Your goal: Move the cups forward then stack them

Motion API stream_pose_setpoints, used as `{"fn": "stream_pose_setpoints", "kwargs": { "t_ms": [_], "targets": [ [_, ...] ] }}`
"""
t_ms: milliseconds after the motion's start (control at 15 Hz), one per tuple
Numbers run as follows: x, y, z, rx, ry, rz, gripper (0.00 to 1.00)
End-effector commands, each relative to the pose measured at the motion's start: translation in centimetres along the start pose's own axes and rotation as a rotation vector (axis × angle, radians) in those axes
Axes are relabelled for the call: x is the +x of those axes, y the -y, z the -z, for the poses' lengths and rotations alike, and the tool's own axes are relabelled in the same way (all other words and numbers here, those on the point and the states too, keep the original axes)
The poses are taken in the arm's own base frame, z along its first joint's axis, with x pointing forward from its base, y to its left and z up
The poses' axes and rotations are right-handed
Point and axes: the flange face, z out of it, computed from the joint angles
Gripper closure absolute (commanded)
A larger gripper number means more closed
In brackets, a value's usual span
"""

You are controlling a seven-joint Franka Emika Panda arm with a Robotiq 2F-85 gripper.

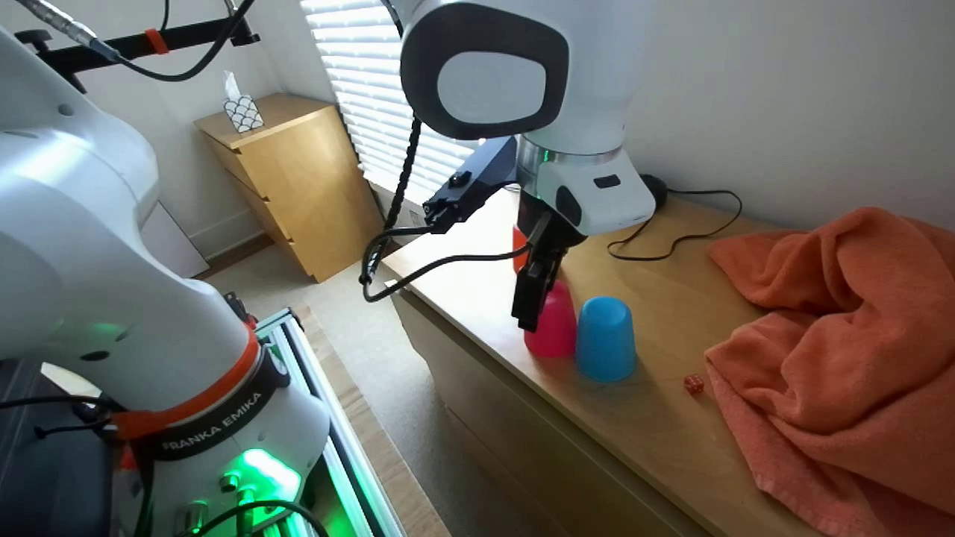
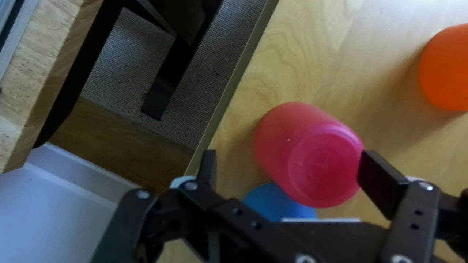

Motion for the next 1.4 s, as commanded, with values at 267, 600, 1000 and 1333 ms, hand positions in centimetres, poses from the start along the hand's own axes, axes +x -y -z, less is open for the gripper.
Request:
{"fn": "stream_pose_setpoints", "kwargs": {
  "t_ms": [267,600,1000,1333],
  "targets": [
    [0.3,1.5,-1.0,0.050,-0.002,0.024,0.63],
    [0.3,3.4,0.0,0.067,-0.013,0.057,1.00],
    [0.6,6.9,0.4,0.063,-0.017,0.103,0.99],
    [1.0,8.9,0.0,0.054,-0.017,0.130,0.99]
  ]
}}
